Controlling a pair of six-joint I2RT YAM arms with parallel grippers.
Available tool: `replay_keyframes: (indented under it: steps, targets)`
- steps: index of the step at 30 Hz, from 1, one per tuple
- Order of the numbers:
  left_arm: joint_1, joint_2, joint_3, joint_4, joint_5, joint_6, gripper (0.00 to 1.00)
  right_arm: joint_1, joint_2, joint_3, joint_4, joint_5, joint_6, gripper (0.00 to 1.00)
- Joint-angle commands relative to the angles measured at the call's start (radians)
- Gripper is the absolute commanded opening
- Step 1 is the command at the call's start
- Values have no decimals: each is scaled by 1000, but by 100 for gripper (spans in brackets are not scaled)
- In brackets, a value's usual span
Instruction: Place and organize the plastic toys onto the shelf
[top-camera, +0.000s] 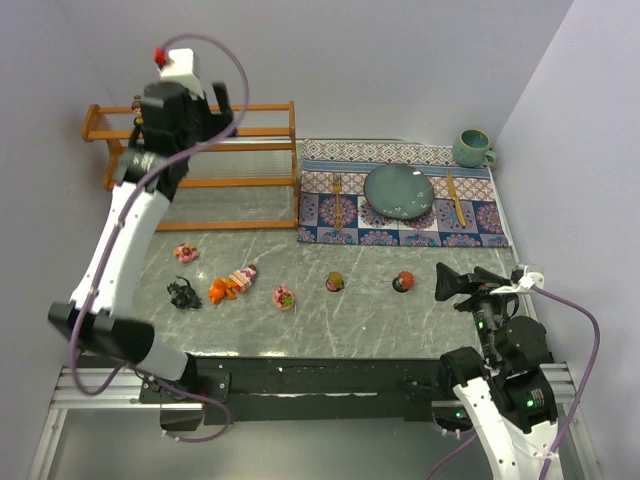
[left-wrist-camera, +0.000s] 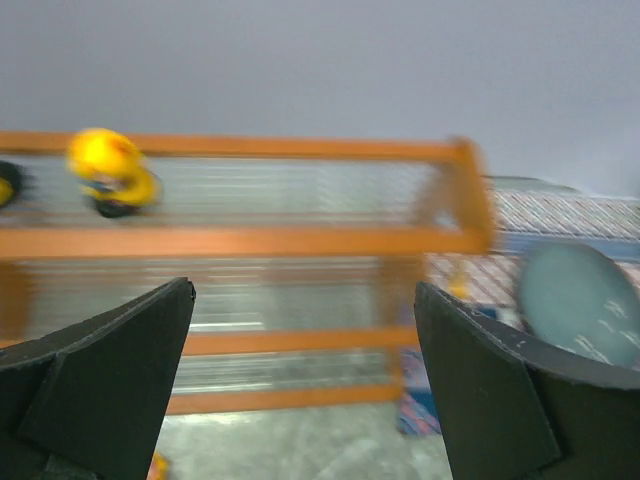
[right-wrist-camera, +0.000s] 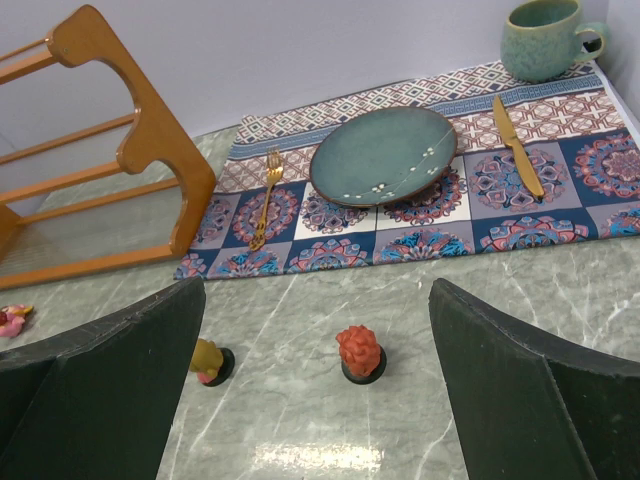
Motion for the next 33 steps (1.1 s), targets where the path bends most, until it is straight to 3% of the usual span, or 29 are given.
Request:
replay_keyframes:
  steps: [1, 8, 14, 25, 33]
  targets:
    - [-119, -130, -228, 113, 57, -62, 97, 2, -201, 3, 31, 14, -5, 100]
    - [-369, -287, -633, 251, 22, -35, 97, 2, -212, 1, 34, 1, -5, 100]
    - [-537, -300, -891, 466, 62, -79, 97, 2, -224, 1, 34, -2, -7, 100]
    - [-689, -151, -1121, 817, 89, -1, 99, 2, -220, 3, 28, -6, -7, 100]
    - [-753, -33, -1201, 1069, 63, 21, 90, 4, -212, 4, 26, -5, -7, 100]
